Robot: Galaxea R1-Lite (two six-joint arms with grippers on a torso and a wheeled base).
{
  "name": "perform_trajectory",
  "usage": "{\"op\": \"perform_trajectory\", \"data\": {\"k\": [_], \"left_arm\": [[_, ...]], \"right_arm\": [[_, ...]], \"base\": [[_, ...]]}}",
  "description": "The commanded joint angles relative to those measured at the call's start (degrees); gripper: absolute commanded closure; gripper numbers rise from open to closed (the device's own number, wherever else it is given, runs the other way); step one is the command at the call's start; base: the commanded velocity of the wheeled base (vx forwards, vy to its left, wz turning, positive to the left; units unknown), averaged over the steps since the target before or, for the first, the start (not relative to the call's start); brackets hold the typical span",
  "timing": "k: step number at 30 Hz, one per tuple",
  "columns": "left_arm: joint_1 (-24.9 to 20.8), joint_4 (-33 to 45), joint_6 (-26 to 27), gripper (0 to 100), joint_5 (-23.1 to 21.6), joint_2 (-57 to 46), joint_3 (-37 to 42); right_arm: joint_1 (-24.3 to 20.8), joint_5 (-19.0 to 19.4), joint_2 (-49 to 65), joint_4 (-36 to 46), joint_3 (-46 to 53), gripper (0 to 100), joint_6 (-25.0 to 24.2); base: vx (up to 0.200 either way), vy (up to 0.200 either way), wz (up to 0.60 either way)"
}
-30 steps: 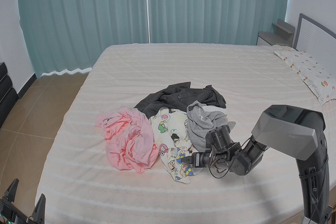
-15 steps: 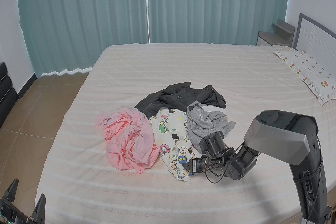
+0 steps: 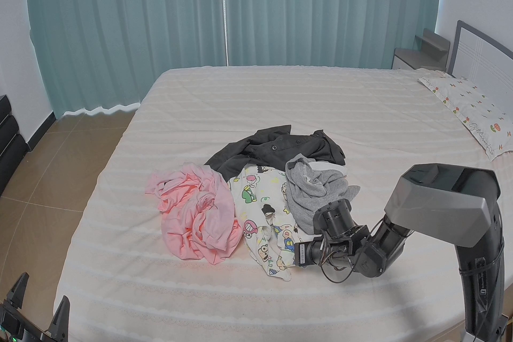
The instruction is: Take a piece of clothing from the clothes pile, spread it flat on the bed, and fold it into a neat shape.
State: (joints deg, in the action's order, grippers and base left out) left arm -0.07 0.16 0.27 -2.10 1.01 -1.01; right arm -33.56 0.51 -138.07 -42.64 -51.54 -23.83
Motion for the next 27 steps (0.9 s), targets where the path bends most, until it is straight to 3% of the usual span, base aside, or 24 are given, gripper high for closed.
{"op": "perform_trajectory", "data": {"k": [1,9,15,27], "left_arm": [[0.07,0.02,0.0,0,-0.01,-1.01,1.01],[-0.01,0.02,0.0,0,-0.01,-1.01,1.01],[-0.01,0.02,0.08,0,-0.01,-1.01,1.01],[-0.01,-0.07,-0.09,0,-0.01,-1.01,1.01]], "right_arm": [[0.87,2.48,10.19,-8.86,11.29,100,-0.43],[1.13,3.36,18.1,-30.66,28.6,100,-1.57],[1.22,4.5,22.67,-44.46,36.16,100,-1.57],[-2.21,6.26,40.6,-46.48,36.34,100,-1.57]], "base": [[0.0,0.0,0.0],[0.0,0.0,0.0],[0.0,0.0,0.0],[0.0,0.0,0.0]]}}
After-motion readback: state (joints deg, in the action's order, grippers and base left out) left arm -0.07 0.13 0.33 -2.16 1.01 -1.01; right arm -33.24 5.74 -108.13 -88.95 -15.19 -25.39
